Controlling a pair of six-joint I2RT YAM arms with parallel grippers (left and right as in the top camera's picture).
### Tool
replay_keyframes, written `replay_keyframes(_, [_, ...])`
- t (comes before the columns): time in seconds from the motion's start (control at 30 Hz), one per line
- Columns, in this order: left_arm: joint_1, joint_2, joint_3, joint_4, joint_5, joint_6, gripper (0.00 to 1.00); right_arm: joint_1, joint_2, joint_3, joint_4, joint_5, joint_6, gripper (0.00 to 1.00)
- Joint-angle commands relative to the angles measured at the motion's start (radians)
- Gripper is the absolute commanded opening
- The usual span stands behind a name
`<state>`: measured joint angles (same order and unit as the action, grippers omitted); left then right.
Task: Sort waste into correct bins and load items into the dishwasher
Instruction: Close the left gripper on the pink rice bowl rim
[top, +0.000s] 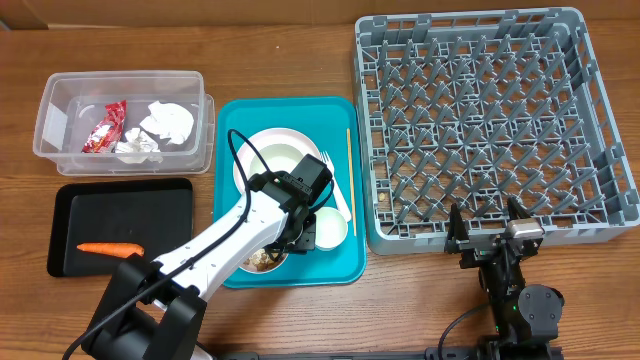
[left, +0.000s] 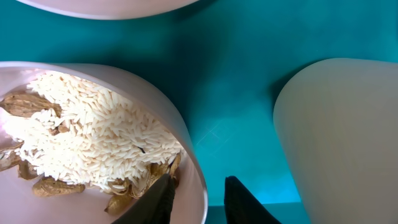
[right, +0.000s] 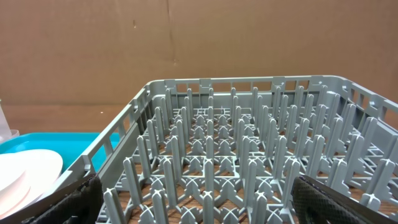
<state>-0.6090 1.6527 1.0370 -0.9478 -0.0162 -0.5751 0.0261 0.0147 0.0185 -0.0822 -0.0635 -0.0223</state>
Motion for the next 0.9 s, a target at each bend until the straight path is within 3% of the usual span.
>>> replay_keyframes(0.0, [-0.006, 0.012, -0.008, 0.005, -0.017, -0.016, 0.31, 0.0, -0.011, -0.011, 0.004, 0.002, -0.001, 1.0])
replay_keyframes(0.87, [0.005, 0.012, -0.018, 0.037, -0.043, 0.004, 0.35, 0.0, -0.011, -0.011, 0.004, 0.002, -0.001, 1.0])
